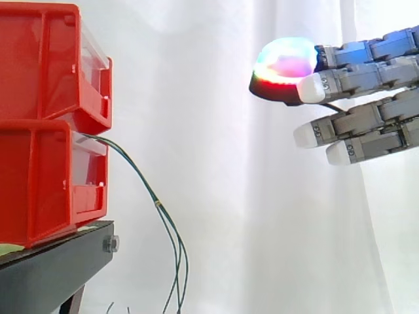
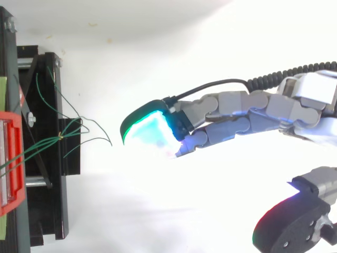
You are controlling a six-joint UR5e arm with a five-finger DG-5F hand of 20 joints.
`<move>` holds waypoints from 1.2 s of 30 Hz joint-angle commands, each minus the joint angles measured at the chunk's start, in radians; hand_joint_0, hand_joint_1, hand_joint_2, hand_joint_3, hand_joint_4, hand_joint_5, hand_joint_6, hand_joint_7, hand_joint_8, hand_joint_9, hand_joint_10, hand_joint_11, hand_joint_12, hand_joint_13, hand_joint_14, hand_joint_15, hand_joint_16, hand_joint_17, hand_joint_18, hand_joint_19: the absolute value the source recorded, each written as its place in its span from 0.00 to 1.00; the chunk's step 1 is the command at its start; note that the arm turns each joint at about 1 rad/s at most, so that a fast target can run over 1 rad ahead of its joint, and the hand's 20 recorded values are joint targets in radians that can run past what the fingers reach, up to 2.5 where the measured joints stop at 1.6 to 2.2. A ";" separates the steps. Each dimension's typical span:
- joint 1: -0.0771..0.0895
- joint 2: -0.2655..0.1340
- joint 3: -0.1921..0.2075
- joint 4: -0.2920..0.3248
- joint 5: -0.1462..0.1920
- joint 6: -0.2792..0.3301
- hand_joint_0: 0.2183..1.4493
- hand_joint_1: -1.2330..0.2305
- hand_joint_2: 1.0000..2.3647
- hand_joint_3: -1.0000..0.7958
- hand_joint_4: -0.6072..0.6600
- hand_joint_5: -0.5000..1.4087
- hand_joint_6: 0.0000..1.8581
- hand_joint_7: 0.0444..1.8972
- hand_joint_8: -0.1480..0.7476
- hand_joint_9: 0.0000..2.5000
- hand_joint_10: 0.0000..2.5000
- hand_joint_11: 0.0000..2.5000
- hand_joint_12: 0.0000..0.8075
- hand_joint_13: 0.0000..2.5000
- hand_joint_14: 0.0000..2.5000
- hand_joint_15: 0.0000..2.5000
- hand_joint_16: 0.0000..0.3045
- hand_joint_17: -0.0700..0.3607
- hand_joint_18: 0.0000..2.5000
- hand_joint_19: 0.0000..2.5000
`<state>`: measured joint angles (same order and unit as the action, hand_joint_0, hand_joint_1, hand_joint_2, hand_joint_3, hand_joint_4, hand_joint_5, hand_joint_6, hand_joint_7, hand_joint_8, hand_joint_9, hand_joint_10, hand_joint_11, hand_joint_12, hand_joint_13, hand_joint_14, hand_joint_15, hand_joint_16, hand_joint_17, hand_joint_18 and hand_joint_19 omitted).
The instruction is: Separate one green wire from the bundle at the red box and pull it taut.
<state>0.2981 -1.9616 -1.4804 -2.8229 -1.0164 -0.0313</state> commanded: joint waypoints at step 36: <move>-0.002 -0.105 0.000 0.072 0.032 -0.027 0.25 0.44 0.00 0.30 0.68 0.16 0.27 0.31 0.46 0.19 0.00 0.00 0.43 0.15 0.00 0.01 0.19 0.46 0.11 0.06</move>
<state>0.2958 -2.0441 -1.4804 -2.7812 -0.9860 -0.0510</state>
